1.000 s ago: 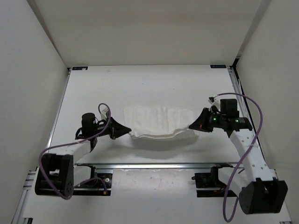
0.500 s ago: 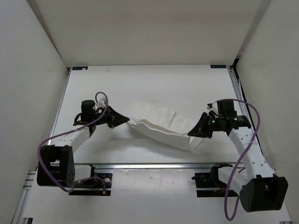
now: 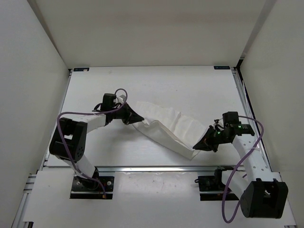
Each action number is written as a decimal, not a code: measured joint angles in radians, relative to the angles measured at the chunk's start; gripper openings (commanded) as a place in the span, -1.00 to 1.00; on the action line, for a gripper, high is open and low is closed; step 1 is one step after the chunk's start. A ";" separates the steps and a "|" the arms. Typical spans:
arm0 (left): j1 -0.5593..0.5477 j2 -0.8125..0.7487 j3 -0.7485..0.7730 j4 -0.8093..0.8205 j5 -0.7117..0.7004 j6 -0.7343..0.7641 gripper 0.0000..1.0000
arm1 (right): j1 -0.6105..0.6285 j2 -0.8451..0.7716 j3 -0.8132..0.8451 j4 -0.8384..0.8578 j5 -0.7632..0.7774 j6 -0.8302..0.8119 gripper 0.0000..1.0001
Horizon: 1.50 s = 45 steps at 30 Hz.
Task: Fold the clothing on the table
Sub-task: Fold the skirt
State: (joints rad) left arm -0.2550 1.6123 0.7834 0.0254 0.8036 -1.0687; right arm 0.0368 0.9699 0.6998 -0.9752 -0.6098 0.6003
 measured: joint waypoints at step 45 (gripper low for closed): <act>0.054 0.117 0.180 -0.074 -0.077 -0.003 -1.00 | -0.095 0.423 0.246 0.209 0.012 -0.100 -1.00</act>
State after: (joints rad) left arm -0.2012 1.7290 0.9634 -0.0490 0.7269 -1.0718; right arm -0.0578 1.3930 0.9463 -0.7662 -0.5976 0.5003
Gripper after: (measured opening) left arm 0.038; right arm 0.008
